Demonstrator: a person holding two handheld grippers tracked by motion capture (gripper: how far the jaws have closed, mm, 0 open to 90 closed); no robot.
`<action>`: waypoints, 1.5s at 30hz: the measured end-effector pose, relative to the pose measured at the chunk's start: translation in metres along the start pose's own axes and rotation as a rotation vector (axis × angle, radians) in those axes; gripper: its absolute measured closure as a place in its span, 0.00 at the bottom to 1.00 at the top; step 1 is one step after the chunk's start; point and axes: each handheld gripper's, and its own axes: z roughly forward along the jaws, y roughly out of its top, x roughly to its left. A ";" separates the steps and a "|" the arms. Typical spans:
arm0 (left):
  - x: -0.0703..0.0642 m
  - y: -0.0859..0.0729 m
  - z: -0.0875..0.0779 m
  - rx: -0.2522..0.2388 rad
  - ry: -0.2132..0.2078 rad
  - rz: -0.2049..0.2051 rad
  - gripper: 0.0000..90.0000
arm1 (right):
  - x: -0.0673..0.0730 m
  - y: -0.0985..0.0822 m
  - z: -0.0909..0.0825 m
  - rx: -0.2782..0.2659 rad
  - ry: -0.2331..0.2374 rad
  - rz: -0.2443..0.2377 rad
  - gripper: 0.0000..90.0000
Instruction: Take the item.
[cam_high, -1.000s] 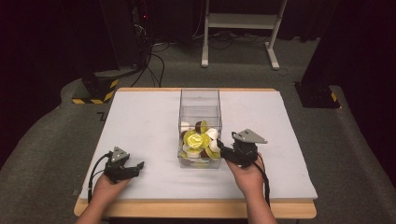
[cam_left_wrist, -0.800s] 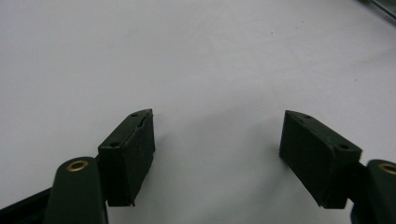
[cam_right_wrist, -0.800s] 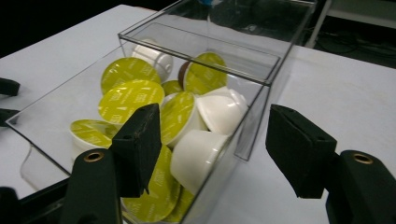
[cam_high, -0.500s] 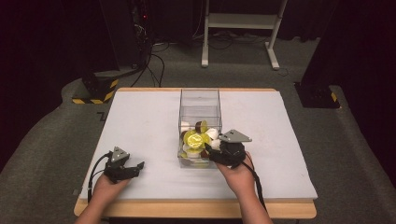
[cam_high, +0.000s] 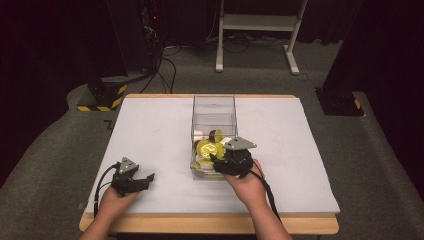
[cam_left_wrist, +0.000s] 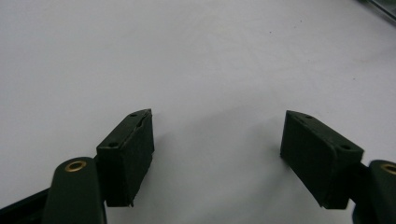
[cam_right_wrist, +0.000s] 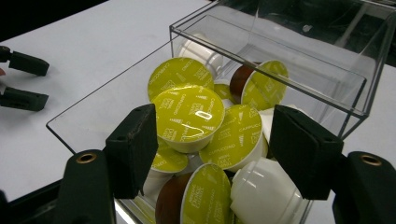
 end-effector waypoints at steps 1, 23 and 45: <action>0.000 0.000 0.000 0.000 0.000 0.000 0.29 | 0.001 0.001 0.001 0.007 0.001 0.001 0.36; 0.000 0.000 0.000 -0.001 -0.003 -0.001 0.29 | 0.016 0.014 0.028 0.112 0.012 -0.037 0.34; 0.000 0.000 0.000 0.001 -0.005 0.002 0.28 | 0.021 0.021 0.045 0.190 -0.034 -0.036 0.36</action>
